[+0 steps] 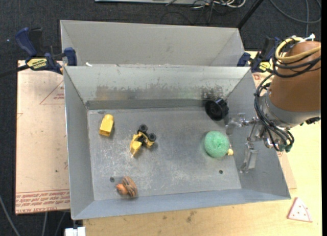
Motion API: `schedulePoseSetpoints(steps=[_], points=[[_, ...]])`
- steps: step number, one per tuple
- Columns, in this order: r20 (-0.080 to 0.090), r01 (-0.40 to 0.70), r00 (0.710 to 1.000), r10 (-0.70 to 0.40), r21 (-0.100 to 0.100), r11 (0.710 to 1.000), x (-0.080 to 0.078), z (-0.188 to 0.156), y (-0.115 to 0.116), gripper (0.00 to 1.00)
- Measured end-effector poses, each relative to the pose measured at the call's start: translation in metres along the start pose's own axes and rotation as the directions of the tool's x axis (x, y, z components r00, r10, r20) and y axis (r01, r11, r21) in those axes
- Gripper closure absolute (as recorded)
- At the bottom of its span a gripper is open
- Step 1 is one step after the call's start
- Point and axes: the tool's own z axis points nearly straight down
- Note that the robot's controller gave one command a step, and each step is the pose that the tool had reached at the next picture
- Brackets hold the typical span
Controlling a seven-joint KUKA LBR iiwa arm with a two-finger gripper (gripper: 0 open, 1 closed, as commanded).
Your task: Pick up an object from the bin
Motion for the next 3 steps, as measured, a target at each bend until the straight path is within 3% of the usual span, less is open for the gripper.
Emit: schedulePoseSetpoints(steps=[1,3], points=[[0.008,0.004,1.000,-0.004,0.002,1.000,-0.002,-0.004,0.000,0.00],[0.008,0.101,0.995,-0.101,0.002,0.995,-0.024,0.055,0.026,0.00]])
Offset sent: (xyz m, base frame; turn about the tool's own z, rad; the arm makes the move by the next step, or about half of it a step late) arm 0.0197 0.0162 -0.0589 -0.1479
